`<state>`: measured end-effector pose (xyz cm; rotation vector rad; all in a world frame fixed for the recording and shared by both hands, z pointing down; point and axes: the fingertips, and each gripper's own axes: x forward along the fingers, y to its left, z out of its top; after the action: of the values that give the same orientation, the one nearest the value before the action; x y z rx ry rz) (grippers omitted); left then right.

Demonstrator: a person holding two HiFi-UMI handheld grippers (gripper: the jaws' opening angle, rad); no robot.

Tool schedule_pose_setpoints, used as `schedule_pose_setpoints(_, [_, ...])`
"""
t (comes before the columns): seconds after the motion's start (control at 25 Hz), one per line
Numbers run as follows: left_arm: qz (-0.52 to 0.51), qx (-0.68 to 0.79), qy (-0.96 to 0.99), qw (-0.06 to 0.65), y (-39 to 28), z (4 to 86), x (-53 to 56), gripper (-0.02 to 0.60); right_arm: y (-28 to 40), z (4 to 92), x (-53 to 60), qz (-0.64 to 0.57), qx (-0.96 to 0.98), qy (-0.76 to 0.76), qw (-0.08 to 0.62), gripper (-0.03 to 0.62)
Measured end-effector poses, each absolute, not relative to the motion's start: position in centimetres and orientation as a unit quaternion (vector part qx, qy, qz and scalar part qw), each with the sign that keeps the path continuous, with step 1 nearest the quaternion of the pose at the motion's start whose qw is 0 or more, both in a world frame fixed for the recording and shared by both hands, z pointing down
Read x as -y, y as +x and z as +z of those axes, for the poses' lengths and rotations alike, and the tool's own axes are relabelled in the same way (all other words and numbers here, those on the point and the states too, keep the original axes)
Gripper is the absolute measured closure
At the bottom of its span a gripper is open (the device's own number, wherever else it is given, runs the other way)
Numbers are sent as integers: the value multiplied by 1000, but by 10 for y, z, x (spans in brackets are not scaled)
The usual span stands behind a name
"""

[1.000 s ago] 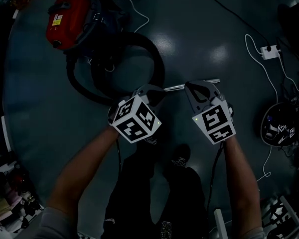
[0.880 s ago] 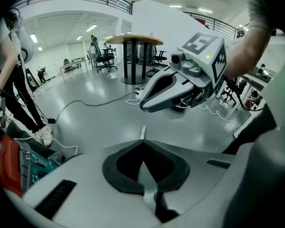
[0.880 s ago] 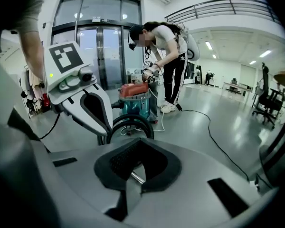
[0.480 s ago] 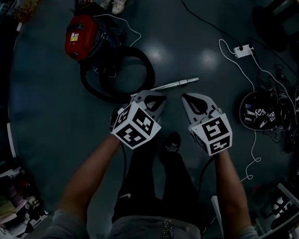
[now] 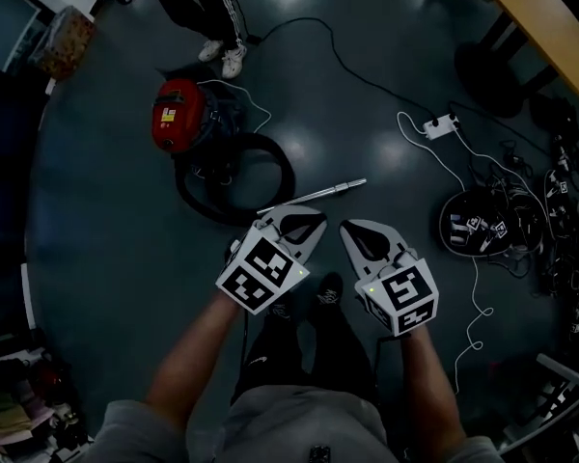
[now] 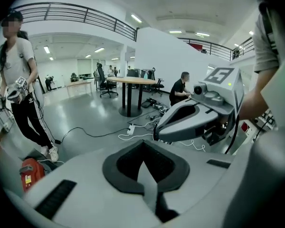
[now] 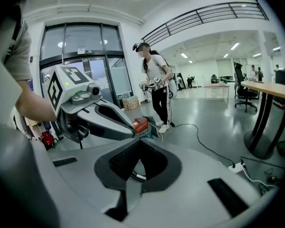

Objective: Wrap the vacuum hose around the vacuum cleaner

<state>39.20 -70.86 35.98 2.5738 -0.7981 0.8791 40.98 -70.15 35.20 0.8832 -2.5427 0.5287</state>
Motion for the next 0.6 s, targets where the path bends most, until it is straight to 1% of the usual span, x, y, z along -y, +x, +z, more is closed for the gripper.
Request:
schedule_pose_setpoints(0.2, [263, 287, 908, 156, 385, 304, 684, 575, 403, 297, 672, 188, 903, 347, 173, 589])
schedule_pose_setpoints(0.4, [231, 293, 912, 170, 362, 262, 653, 575, 394, 244, 646, 174, 893, 389, 142, 589])
schedule_pose_setpoints(0.6, [209, 295, 919, 156, 341, 219, 626, 575, 383, 197, 621, 157, 887, 420, 110, 589])
